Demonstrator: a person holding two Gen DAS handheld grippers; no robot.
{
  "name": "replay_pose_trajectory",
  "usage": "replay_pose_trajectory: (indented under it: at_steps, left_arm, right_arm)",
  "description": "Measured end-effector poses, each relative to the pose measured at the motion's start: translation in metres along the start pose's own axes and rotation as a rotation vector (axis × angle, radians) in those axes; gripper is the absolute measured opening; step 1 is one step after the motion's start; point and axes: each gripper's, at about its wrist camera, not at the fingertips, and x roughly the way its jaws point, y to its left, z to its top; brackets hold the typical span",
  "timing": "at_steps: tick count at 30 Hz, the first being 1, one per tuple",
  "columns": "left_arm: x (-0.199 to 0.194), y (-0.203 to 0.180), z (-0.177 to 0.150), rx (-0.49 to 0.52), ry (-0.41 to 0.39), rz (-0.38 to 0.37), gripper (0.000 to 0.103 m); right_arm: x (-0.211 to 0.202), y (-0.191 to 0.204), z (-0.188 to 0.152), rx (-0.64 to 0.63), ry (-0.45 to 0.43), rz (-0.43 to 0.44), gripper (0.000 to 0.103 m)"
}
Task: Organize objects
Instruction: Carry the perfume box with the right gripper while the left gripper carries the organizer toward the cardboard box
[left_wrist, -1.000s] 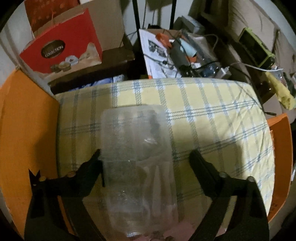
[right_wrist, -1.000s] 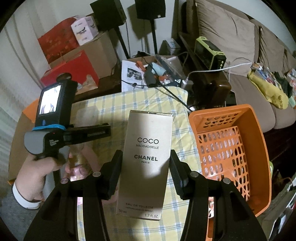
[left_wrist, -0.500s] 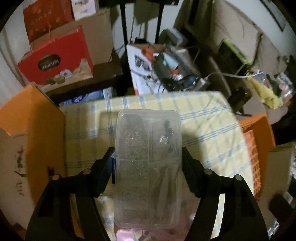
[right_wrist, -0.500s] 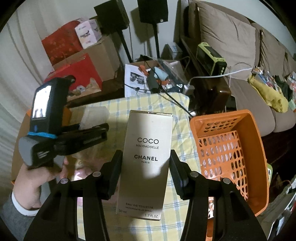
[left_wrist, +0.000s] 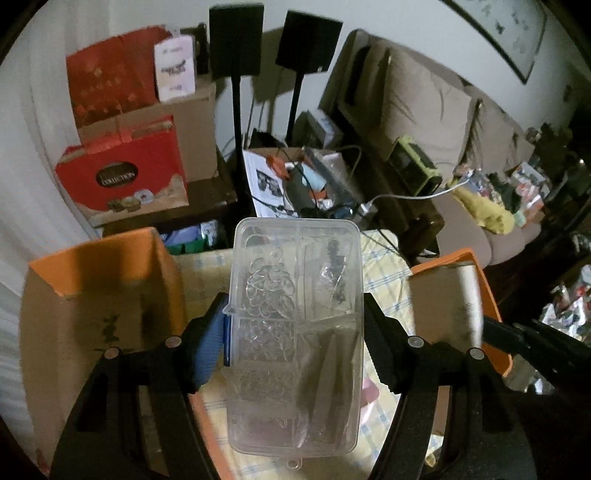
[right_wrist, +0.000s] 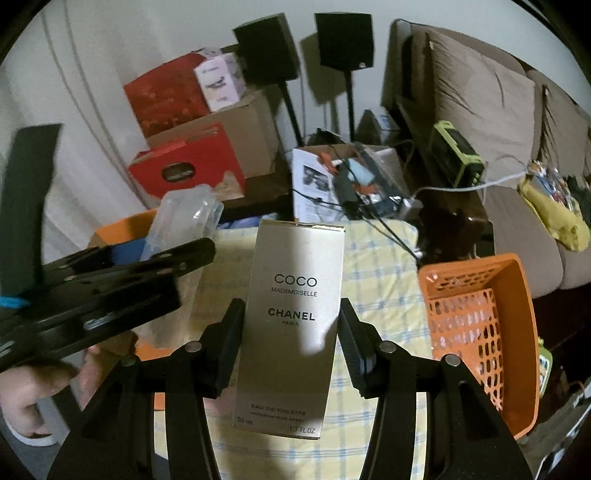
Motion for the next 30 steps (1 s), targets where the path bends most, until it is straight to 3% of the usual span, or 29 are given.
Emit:
replay_pose_trajectory:
  at_steps: [10, 18, 30]
  left_arm:
    - [-0.062, 0.07, -0.015, -0.032, -0.041, 0.071, 0.066]
    - [-0.078, 0.128, -0.036, -0.089, -0.031, 0.136, 0.066]
    - [-0.072, 0.198, -0.066, -0.182, 0.004, 0.171, 0.066]
  right_arm:
    - [0.018, 0.062, 0.013, -0.05, 0.032, 0.099, 0.05]
    - [0.05, 0.122, 0.022, -0.099, 0.067, 0.145, 0.05]
    - [0.108, 0.193, 0.024, -0.189, 0.121, 0.08, 0.05]
